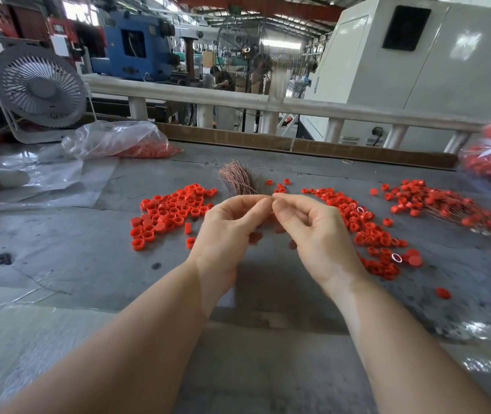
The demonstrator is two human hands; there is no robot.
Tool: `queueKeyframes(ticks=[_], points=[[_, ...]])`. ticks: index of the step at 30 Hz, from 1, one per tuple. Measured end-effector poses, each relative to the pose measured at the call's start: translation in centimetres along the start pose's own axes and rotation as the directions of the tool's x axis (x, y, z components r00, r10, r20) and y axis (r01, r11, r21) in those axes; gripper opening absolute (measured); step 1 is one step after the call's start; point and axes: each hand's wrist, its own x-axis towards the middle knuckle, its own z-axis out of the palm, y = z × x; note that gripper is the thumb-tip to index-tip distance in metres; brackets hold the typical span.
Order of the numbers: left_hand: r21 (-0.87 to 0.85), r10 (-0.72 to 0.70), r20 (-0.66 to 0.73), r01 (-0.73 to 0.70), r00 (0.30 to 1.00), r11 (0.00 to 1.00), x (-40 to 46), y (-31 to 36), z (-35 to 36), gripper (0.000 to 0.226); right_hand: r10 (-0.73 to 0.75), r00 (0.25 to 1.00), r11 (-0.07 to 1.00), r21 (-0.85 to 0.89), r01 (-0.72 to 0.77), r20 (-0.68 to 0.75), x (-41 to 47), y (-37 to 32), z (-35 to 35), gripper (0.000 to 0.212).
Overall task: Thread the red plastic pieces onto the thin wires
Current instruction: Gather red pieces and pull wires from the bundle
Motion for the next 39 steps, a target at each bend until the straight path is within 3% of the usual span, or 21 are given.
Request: queueKeyframes(ticks=[6,10,16,22,26,30,34,39], points=[[-0.102,-0.058,-0.105,0.047,0.993,0.994,0.2,0.2,-0.1,0.010,0.060,0.989,0.998,-0.029,-0.057,0.135,-0.1,0.0,-0.1,0.017],[-0.103,-0.075,-0.121,0.063,0.990,0.993,0.2,0.2,-0.1,0.008,0.038,0.995,0.999,-0.025,-0.036,0.094,-0.1,-0.3,-0.4,0.016],[-0.078,-0.087,-0.214,0.071,0.973,0.994,0.4,0.3,-0.5,0.005,0.004,0.983,0.984,-0.176,-0.037,-0.185,0.6,0.4,-1.6,0.024],[0.034,-0.077,-0.302,0.091,0.950,0.995,0.9,-0.3,-1.3,0.010,0.073,0.894,0.886,-0.383,-0.261,-0.442,1.3,1.8,-2.9,0.017],[0.047,-0.074,-0.359,0.097,0.930,0.994,1.3,-0.5,-1.9,0.016,0.141,0.858,0.763,-0.498,-0.412,-0.494,1.4,1.9,-3.5,0.022],[0.093,-0.074,-0.382,0.118,0.921,0.989,1.4,-0.5,-2.1,0.017,0.151,0.859,0.527,-0.695,-0.489,-0.490,1.1,1.4,-3.8,0.024],[0.228,-0.049,-0.356,0.138,0.933,0.964,1.3,-0.6,-1.9,0.019,0.184,0.842,0.321,-0.778,-0.540,-0.508,0.8,1.1,-4.7,0.022],[0.377,0.030,-0.347,0.111,0.937,0.920,1.0,-0.3,-1.8,0.023,0.245,0.819,0.212,-0.796,-0.567,-0.518,0.6,1.2,-5.6,0.021]])
